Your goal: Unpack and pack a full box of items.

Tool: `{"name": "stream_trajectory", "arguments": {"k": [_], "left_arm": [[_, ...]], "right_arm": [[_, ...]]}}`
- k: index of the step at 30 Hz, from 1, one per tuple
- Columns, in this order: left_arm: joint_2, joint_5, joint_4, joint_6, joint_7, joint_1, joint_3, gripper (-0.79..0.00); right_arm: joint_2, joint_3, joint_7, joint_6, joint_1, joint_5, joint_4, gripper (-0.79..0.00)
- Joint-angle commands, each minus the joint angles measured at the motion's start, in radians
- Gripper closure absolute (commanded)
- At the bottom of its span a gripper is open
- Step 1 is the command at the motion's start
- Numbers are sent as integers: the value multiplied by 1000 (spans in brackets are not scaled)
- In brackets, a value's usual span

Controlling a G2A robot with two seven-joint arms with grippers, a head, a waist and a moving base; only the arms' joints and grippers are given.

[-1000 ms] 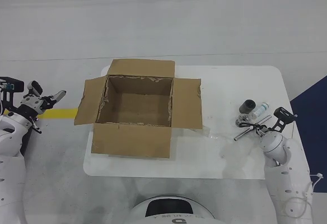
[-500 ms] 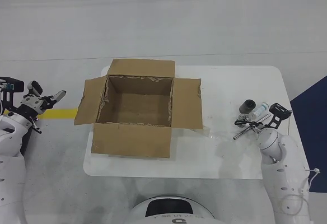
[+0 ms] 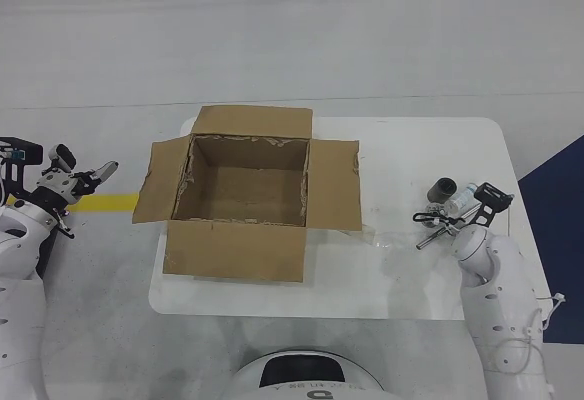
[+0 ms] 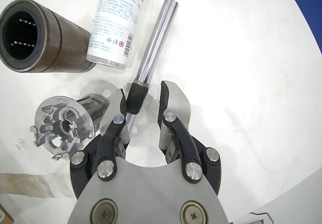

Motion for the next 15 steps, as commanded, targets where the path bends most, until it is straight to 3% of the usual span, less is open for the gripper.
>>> {"name": "stream_trajectory", "arguments": {"k": [1,6,15], "left_arm": [[0,0,0,0,0,0,0,-785],[0,0,0,0,0,0,0,-785],[0,0,0,0,0,0,0,-785]], "right_arm": [[-1,1,1,-2,-1,4,1,-200],[-2,2,1,-6,-2,8,5,-52],[-5,4,3,-2,7,5,23,-25]]}}
